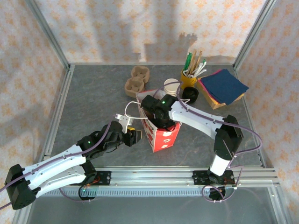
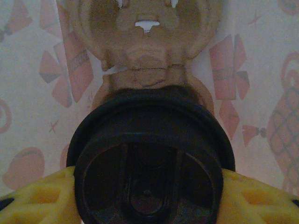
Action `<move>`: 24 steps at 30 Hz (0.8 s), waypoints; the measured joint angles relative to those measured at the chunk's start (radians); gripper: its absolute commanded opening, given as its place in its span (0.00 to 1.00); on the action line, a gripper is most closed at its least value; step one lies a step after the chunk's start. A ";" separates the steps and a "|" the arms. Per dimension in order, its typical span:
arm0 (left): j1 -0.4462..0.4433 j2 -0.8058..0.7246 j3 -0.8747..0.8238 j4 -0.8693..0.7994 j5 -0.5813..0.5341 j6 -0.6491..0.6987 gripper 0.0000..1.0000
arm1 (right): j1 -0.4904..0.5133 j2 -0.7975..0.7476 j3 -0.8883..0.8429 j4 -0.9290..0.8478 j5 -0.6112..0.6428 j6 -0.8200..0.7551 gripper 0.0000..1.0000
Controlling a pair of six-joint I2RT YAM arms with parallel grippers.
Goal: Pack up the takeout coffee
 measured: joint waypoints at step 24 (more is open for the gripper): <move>0.000 0.000 0.000 0.000 -0.008 0.000 0.50 | -0.011 -0.021 -0.033 0.029 -0.018 -0.015 0.39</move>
